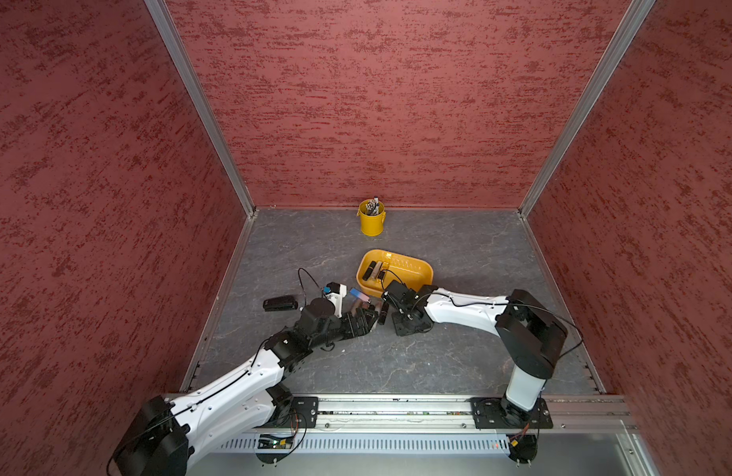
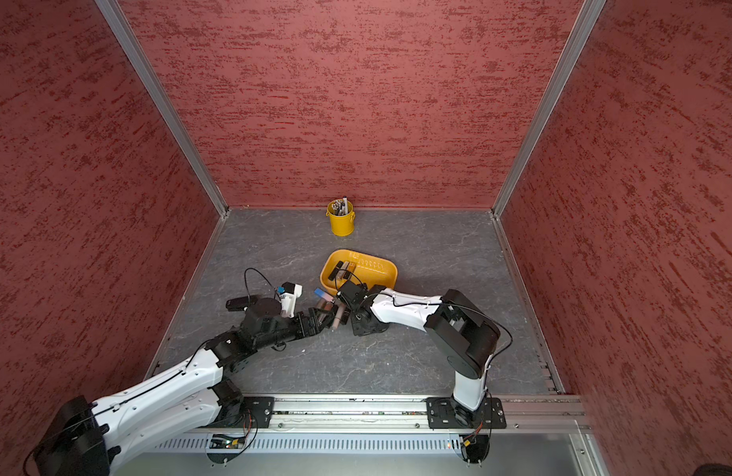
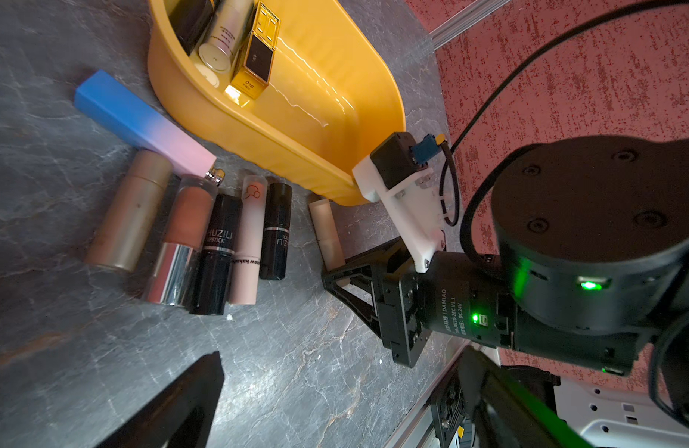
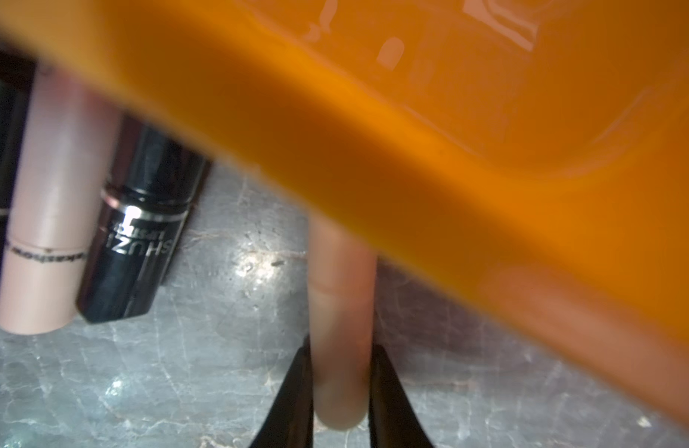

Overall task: Put the lipstick into the storage box
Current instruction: Pick up the lipstick at the center of the board.

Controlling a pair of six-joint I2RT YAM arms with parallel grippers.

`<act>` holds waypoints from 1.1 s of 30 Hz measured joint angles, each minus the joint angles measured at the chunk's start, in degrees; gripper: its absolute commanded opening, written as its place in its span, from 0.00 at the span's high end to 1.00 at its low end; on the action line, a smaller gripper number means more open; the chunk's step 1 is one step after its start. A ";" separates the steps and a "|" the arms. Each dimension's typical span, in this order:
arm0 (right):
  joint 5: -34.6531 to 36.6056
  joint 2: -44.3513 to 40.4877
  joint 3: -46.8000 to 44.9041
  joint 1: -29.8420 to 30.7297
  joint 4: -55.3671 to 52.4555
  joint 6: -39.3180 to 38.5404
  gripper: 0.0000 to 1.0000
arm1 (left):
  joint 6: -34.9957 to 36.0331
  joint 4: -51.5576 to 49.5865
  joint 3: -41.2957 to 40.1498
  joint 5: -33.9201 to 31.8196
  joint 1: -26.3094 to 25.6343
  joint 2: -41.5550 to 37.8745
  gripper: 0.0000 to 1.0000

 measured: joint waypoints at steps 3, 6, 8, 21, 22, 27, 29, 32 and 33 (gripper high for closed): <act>-0.07 -0.63 -0.79 -0.02 0.81 -0.02 0.84 | -0.20 0.13 0.00 0.02 0.00 0.35 0.00; -0.48 -1.81 -2.05 -0.02 1.55 -0.20 0.84 | -0.24 0.33 0.00 0.07 0.00 0.42 0.00; -1.31 -3.08 -3.06 -0.02 1.86 -0.52 0.84 | -0.28 0.57 0.00 0.09 0.00 0.42 0.00; -8.98 -18.29 -7.34 -0.02 4.87 -2.45 0.84 | -0.39 6.10 -0.44 0.79 -0.07 -1.25 0.00; -9.55 -19.17 -7.34 -0.04 5.05 -2.45 0.84 | -0.39 6.62 -0.44 0.94 -0.09 -1.38 0.00; -13.35 -23.85 -7.34 -0.13 6.88 -2.47 0.84 | -0.39 10.05 -0.59 2.23 -0.35 -1.70 0.00; -15.06 -25.16 -7.34 -0.33 7.87 -2.47 0.84 | -0.44 11.63 -0.74 2.91 -0.35 -1.70 0.00; -17.81 -26.95 -7.34 -0.85 9.46 -2.40 0.84 | -0.66 14.58 -0.81 4.02 -0.35 -1.60 0.01; -18.56 -27.39 -7.34 -1.05 9.84 -2.38 0.84 | -0.76 15.80 -0.81 4.39 -0.35 -1.46 0.02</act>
